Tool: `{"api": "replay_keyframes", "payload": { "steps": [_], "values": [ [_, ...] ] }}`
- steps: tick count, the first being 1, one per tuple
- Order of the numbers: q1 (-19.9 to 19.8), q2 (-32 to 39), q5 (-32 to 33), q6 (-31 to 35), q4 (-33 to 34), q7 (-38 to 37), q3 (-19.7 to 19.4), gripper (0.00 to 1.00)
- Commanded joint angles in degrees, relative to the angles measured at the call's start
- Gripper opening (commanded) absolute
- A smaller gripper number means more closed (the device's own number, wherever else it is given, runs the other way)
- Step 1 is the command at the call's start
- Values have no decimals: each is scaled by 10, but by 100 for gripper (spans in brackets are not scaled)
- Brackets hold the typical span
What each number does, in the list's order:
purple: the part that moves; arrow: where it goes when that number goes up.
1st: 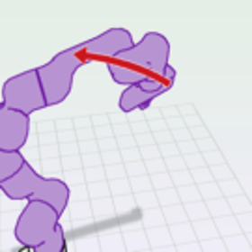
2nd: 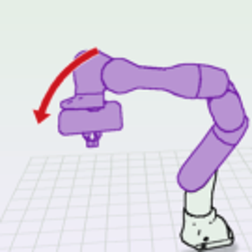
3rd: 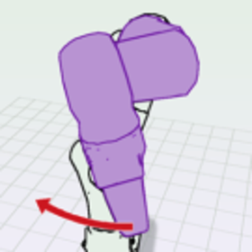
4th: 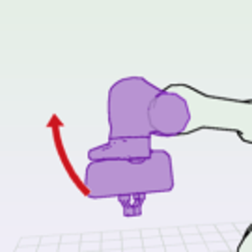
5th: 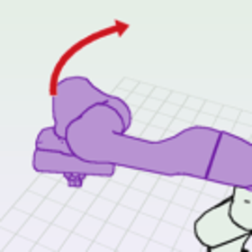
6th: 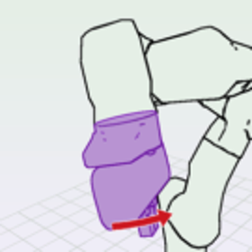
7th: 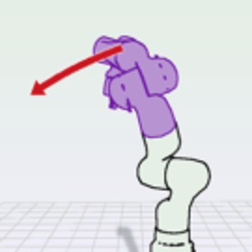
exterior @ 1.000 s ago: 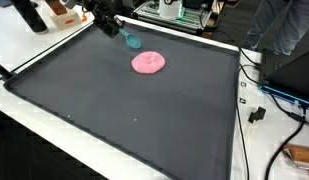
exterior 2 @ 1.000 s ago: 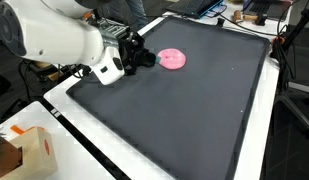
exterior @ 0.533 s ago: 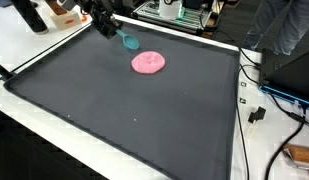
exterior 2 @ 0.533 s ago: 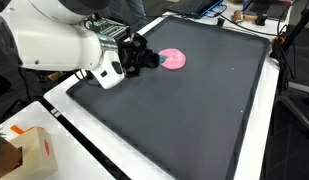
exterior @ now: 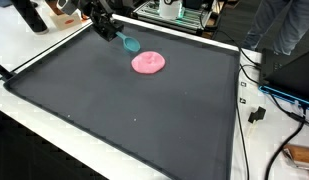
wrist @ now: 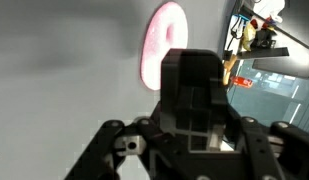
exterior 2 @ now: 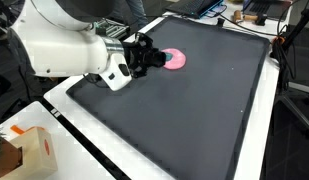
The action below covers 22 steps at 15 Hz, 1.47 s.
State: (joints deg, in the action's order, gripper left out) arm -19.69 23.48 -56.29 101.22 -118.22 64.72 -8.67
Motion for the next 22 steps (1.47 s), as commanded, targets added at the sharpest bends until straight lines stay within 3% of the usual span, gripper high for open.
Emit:
{"api": "replay_keyframes", "payload": {
  "steps": [1,17,22],
  "values": [
    [4,22,-28,-17,12,19,4,29],
    [31,36,-63,-59,8,53,22,29],
    [46,26,-55,-64,4,33,22,29]
  ]
}}
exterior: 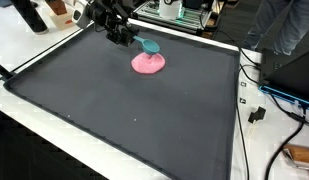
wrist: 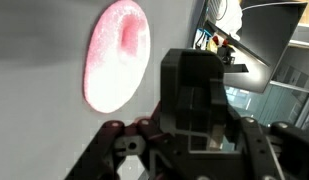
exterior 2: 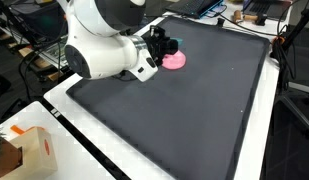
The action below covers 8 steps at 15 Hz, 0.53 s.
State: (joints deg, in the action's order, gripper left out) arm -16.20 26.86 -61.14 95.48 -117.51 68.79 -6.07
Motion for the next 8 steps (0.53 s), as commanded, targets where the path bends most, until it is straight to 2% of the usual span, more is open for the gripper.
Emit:
{"api": "replay_keyframes", "payload": {
  "steps": [1,8],
  "values": [
    [17,-13,-4,-3,-6,-13,-4,29],
    [66,-60,23,13,-13,-97,0,29]
  ]
}}
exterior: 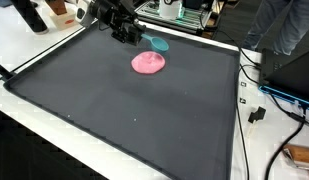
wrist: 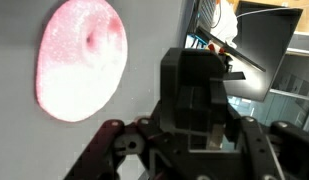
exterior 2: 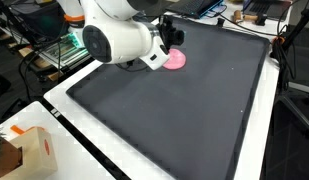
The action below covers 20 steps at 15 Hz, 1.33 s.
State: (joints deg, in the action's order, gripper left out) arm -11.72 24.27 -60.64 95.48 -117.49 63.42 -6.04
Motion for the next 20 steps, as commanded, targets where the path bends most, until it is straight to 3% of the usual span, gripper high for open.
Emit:
{"api": "replay_keyframes", "payload": {
  "steps": [1,10,15,20],
  "values": [
    [30,-43,22,19,-15,-59,1,29],
    [117,-133,164,152,-23,-270,38,29],
    [157,-161,313,230,-24,-421,78,29],
    [201,-168,494,266,-14,-582,115,29]
  ]
}}
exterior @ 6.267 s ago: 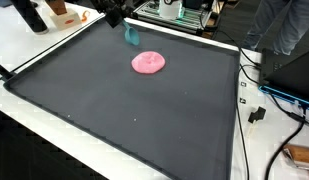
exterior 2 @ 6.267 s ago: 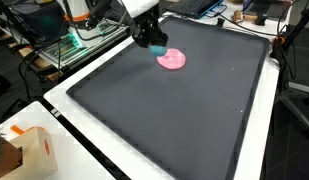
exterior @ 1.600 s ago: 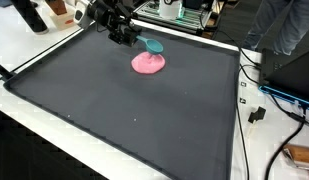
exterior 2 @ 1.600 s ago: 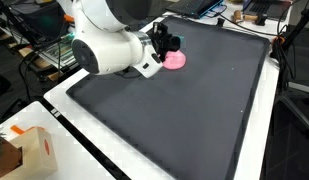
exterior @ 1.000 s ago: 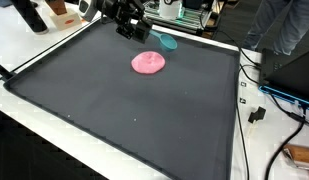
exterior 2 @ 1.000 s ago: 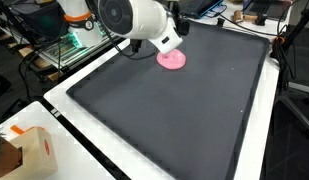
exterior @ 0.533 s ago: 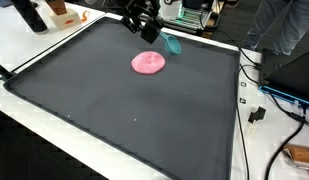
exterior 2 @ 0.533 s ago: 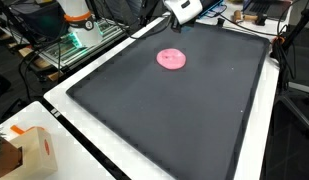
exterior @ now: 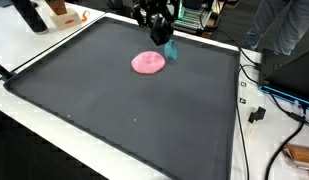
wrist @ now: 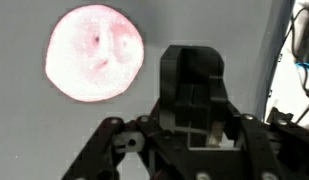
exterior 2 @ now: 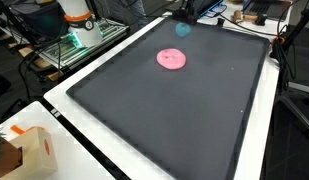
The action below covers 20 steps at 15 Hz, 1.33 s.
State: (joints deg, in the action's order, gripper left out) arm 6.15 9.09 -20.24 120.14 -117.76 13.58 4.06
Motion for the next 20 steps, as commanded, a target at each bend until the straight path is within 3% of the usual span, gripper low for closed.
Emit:
{"api": "replay_keyframes", "payload": {
  "steps": [1,6,13,20],
  "values": [
    [31,-15,129,19,-9,-115,19,29],
    [76,-7,325,-6,6,-250,40,29],
    [128,19,547,-39,17,-405,55,29],
    [174,79,698,-142,44,-570,63,29]
  ]
}}
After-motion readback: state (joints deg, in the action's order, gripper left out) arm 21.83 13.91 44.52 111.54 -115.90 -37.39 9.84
